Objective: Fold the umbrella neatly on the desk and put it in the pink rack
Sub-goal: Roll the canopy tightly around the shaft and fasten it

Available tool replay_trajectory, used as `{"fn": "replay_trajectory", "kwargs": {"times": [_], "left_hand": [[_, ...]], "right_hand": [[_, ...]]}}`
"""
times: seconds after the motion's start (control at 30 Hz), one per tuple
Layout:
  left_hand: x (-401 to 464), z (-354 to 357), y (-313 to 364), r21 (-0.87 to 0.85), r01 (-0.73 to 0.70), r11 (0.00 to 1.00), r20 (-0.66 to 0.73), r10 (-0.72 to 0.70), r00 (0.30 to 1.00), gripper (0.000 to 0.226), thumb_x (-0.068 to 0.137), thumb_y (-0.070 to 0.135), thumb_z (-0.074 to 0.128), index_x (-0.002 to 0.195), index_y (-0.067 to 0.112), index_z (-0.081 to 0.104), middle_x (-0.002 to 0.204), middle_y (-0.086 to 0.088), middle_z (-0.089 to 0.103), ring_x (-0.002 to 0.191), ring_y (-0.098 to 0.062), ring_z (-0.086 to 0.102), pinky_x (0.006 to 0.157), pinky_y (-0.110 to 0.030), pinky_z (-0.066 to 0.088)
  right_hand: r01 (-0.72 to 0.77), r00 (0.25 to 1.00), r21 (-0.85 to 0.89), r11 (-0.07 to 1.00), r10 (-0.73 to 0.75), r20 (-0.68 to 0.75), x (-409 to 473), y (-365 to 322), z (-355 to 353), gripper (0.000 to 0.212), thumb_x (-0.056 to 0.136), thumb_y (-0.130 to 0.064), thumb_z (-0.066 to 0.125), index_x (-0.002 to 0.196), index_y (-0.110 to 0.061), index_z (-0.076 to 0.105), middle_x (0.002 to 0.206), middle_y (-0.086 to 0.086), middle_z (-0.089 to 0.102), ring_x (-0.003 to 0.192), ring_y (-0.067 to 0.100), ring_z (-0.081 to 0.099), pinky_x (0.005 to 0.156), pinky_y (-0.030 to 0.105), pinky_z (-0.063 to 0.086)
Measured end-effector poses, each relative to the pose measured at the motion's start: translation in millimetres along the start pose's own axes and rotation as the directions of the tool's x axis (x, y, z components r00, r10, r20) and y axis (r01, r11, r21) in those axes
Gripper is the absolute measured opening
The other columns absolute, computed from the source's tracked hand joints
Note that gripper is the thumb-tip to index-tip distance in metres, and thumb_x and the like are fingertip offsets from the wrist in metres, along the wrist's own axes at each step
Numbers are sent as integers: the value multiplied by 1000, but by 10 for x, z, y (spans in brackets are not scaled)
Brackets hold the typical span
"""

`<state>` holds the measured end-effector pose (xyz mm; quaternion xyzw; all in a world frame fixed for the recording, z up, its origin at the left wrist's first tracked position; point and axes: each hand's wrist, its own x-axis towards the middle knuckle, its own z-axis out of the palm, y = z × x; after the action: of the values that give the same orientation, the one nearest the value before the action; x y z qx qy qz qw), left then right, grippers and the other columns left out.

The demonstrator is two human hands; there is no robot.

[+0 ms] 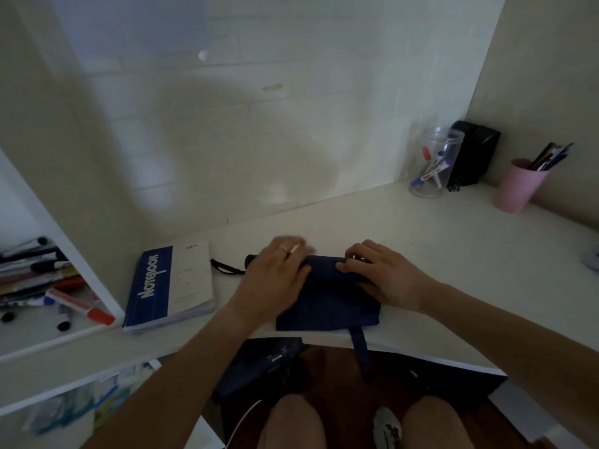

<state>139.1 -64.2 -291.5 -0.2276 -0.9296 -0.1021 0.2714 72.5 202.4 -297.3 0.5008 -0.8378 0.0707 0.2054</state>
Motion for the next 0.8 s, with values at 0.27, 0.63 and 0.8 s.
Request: {"fn": "replay_trajectory", "kwargs": {"times": [0.27,0.63,0.8], "left_hand": [[194,140,-134,-5,27,1000,296,-24,955,44,100,32,57,142,22,52,128,-4,65,112,-25,61,97,-43,49],[171,172,-125,-9,19,1000,242,-16,970,42,98,33,60,138,22,56,120,-3,68,104,-25,63,89,-42,52],[160,175,-134,-11,17,1000,227,-14,974,42,97,33,61,137,22,57,119,-3,68,103,-25,63,87,-42,52]], "right_hand": [[-250,966,206,946,257,-10,-347,-251,-269,48,84,-20,68,132,-22,61,130,-6,59,118,15,54,98,30,49],[-217,945,62,974,225,-237,-812,-772,63,14,92,-21,67,87,-15,77,93,-2,73,82,16,63,73,27,52],[-229,950,54,972,235,-205,-870,-787,69,16,91,-20,64,90,-15,78,97,-1,76,82,14,70,71,28,58]]}}
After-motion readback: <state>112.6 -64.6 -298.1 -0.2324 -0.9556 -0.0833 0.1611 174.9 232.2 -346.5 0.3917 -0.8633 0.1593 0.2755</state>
